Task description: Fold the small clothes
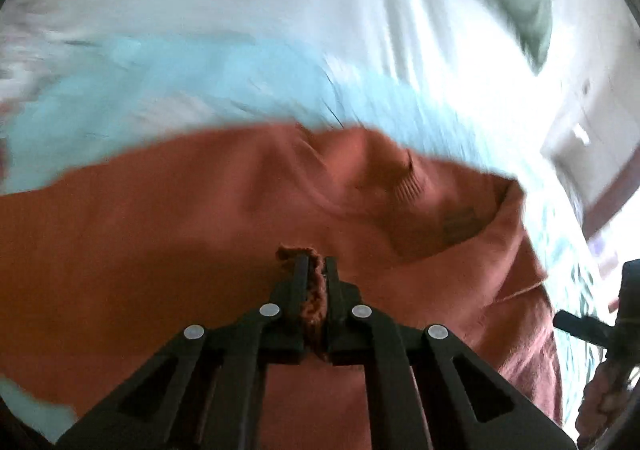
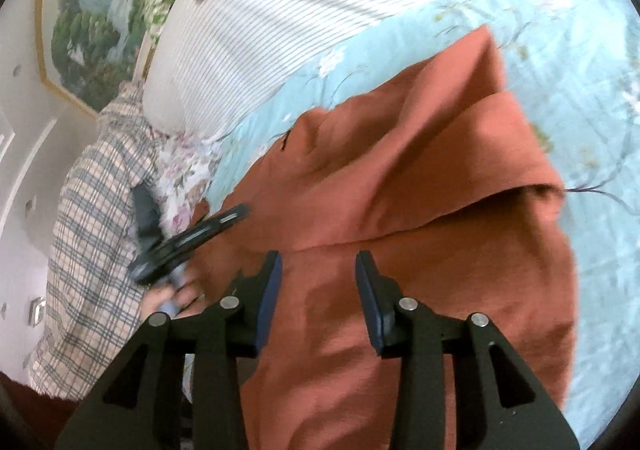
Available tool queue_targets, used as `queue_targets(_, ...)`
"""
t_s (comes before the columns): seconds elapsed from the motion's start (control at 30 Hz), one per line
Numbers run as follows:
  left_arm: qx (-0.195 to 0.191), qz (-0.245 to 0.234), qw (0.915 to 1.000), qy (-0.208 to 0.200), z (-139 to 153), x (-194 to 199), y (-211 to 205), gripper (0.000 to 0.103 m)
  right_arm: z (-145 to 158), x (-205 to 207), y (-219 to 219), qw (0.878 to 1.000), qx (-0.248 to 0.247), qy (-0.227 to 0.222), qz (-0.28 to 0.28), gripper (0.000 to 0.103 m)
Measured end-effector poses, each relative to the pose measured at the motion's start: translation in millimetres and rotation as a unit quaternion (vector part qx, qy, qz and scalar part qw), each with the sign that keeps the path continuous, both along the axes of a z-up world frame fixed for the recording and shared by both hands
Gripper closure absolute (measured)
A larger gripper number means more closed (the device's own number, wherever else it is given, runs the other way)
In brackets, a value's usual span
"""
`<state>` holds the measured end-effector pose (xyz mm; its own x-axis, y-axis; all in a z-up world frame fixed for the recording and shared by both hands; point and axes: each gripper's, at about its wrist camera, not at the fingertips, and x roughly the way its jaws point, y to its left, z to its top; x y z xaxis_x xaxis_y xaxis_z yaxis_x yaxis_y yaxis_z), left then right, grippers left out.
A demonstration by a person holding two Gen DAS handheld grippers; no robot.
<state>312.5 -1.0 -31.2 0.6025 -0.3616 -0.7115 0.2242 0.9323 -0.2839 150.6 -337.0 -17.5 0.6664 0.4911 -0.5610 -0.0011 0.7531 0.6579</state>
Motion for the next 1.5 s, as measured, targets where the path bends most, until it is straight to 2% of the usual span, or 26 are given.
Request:
queue_targets(0.1, -0.011, 0.056, 0.9983, -0.012, 0, -23, 42, 0.098, -2, -5, -11, 1.0, -0.003, 0.004, -0.016, 0.063)
queue_targets(0.2, -0.04, 0.048, 0.9975, 0.034, -22, -22, 65, 0.093, -4, -7, -18, 0.999, -0.007, 0.01, -0.031, 0.063)
queue_targets(0.27, -0.051, 0.038, 0.9959, 0.064, -37, -16, 66, 0.094, -3, -10, -21, 0.999, -0.012, 0.01, -0.041, 0.062)
queue_targets(0.3, -0.05, 0.036, 0.9955, 0.072, -42, -14, 67, 0.088, -2, -10, -22, 0.999, -0.015, 0.01, -0.044, 0.058)
queue_targets(0.33, -0.051, 0.034, 0.9947, 0.083, -47, -10, 67, 0.079, -1, -11, -24, 0.999, -0.021, 0.011, -0.048, 0.056)
queue_targets(0.4, -0.069, 0.028, 0.9923, 0.099, -58, -5, 68, 0.071, 0, -12, -27, 0.998, -0.025, 0.014, -0.054, 0.051)
queue_targets(0.47, -0.068, 0.028, 0.9934, 0.088, -56, -3, 64, 0.075, 0, -13, -32, 0.998, -0.028, 0.014, -0.059, 0.051)
queue_targets(0.5, -0.054, 0.03, 0.9954, 0.073, -51, -4, 62, 0.09, 0, -14, -34, 0.998, -0.028, 0.014, -0.062, 0.051)
queue_targets(0.53, -0.042, 0.037, 0.997, 0.053, -47, -10, 62, 0.098, 0, -15, -36, 0.997, -0.028, 0.014, -0.066, 0.051)
queue_targets(0.6, -0.055, 0.047, 0.9974, -0.003, -26, -21, 67, 0.098, 0, -16, -39, 0.997, -0.03, 0.013, -0.071, 0.051)
queue_targets(0.67, -0.077, 0.065, 0.9942, -0.038, -15, -31, 74, 0.097, -3, -15, -43, 0.996, -0.031, 0.016, -0.077, 0.051)
queue_targets(0.7, -0.08, 0.071, 0.9938, -0.032, -17, -32, 77, 0.095, -5, -14, -44, 0.996, -0.031, 0.019, -0.08, 0.051)
queue_targets(0.77, -0.083, 0.066, 0.9944, 0.006, -33, -25, 81, 0.096, -9, -11, -47, 0.996, -0.03, 0.023, -0.083, 0.051)
queue_targets(0.87, -0.101, 0.054, 0.9901, 0.081, -61, -11, 87, 0.088, -9, -7, -48, 0.996, -0.038, 0.024, -0.082, 0.051)
queue_targets(0.93, -0.105, 0.046, 0.9881, 0.102, -67, -3, 86, 0.084, -8, -2, -48, 0.995, -0.052, 0.025, -0.082, 0.05)
queue_targets(1.03, -0.087, 0.028, 0.991, 0.097, -65, 6, 76, 0.083, -7, 9, -53, 0.993, -0.066, 0.03, -0.088, 0.049)
queue_targets(1.07, -0.071, 0.019, 0.9931, 0.091, -64, 8, 69, 0.087, -7, 13, -56, 0.993, -0.069, 0.033, -0.091, 0.049)
queue_targets(1.13, -0.029, 0.016, 0.9975, 0.062, -56, 3, 59, 0.1, -4, 19, -59, 0.992, -0.074, 0.032, -0.097, 0.049)
queue_targets(1.17, -0.018, 0.027, 0.9988, 0.036, -48, -2, 58, 0.1, -2, 21, -62, 0.992, -0.078, 0.03, -0.099, 0.048)
queue_targets(1.2, -0.017, 0.04, 0.9989, 0.016, -41, -7, 61, 0.1, -1, 23, -64, 0.991, -0.083, 0.029, -0.102, 0.045)
queue_targets(1.23, -0.014, 0.055, 0.9983, 0.014, -40, -8, 64, 0.101, -1, 26, -66, 0.99, -0.087, 0.03, -0.105, 0.044)
queue_targets(1.33, -0.021, 0.101, 0.9941, 0.032, -51, -2, 82, 0.101, -4, 38, -70, 0.99, -0.094, 0.042, -0.101, 0.043)
queue_targets(1.4, -0.058, 0.108, 0.9914, 0.046, -58, -1, 96, 0.101, -7, 46, -69, 0.989, -0.104, 0.045, -0.095, 0.043)
queue_targets(1.5, -0.063, 0.119, 0.9901, 0.039, -53, -5, 102, 0.101, -14, 62, -64, 0.989, -0.115, 0.053, -0.077, 0.043)
